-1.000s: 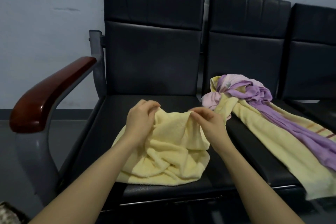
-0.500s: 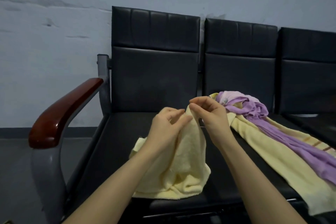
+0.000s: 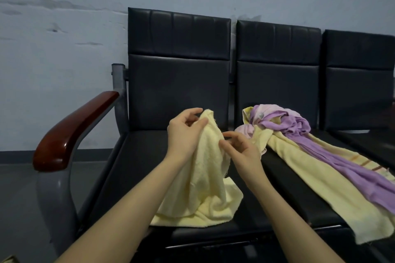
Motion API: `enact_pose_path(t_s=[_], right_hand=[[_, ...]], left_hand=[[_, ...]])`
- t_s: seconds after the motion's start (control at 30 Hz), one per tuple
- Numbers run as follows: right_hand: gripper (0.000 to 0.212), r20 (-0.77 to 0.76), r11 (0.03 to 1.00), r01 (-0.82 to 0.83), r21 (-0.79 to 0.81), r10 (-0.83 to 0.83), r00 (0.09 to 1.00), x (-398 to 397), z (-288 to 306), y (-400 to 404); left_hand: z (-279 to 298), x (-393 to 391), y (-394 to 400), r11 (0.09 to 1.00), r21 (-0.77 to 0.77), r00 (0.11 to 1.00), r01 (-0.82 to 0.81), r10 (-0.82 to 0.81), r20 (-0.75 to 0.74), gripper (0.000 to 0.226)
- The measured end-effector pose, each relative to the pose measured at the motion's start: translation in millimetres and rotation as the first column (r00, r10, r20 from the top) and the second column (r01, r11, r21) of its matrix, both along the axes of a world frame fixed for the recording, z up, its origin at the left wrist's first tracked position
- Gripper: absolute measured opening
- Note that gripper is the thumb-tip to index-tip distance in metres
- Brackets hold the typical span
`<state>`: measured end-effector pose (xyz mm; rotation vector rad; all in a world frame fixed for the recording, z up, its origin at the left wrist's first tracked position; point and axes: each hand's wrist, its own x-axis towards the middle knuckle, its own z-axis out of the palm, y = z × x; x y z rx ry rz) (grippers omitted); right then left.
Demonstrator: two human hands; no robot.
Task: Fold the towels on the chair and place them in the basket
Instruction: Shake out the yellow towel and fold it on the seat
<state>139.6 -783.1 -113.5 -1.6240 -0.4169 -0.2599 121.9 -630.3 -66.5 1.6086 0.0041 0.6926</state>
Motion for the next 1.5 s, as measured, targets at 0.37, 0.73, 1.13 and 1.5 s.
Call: enact_pose_path(t_s=[0.37, 0.73, 1.13, 1.5], right_hand=[[0.029, -0.087, 0.95, -0.179, 0.255, 0.207, 0.975, 6, 9, -5], [0.017, -0.172, 0.985, 0.094, 0.143, -0.069, 0.983, 3, -42, -3], [0.017, -0.076, 0.995, -0.049, -0.082, 0.043, 0.996, -6, -43, 42], [0.028, 0.106, 0.986, -0.154, -0.066, 0.16, 0.981, -14, -23, 64]], left_hand=[[-21, -1, 27, 0.986, 0.162, 0.976, 0.041, -0.004, -0.219, 0.017], [-77, -18, 52, 0.894, 0.448, 0.936, 0.033, 0.13, -0.328, 0.016], [-75, -29, 67, 0.842, 0.539, 0.962, 0.027, 0.124, -0.242, 0.01], [-31, -37, 56, 0.978, 0.131, 0.973, 0.161, -0.136, -0.185, 0.016]])
